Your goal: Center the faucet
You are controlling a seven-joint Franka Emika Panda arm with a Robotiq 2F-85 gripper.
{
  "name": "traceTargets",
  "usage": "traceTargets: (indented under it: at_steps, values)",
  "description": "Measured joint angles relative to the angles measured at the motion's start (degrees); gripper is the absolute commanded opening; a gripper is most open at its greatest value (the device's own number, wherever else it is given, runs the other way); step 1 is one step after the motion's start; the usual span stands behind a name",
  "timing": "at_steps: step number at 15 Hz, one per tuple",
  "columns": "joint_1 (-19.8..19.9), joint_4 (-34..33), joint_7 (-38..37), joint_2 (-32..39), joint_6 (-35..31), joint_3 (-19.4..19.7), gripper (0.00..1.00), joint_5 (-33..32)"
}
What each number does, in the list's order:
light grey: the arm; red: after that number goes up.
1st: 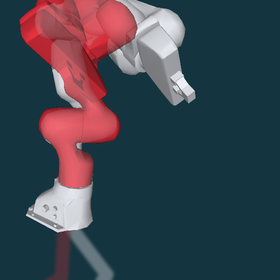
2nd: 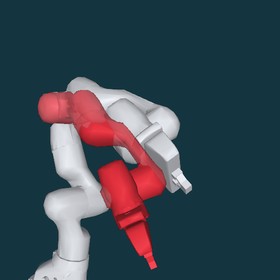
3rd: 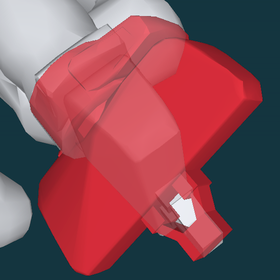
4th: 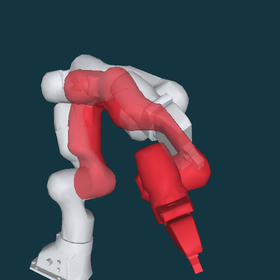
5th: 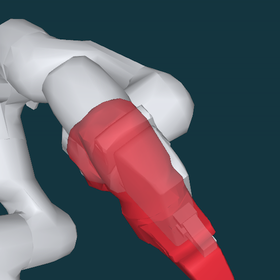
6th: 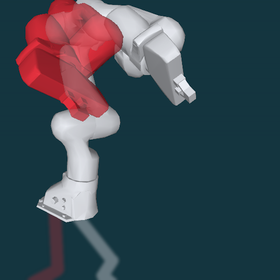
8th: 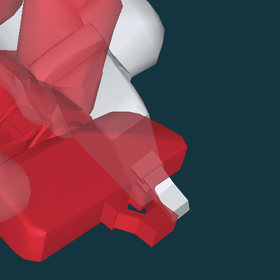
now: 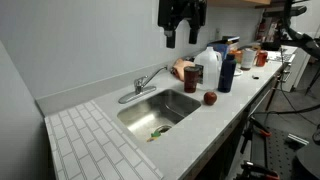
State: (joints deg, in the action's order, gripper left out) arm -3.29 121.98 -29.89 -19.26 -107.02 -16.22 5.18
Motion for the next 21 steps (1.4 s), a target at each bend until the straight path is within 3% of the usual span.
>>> traceTargets:
  at_steps: [16,21]
  values:
    - [0.0,0.0,0.0,0.1,0.0,0.1,1.00,-0.1]
    - [0.6,-1.9,0.0,1.9,0.0,2.5,1.00,-2.1]
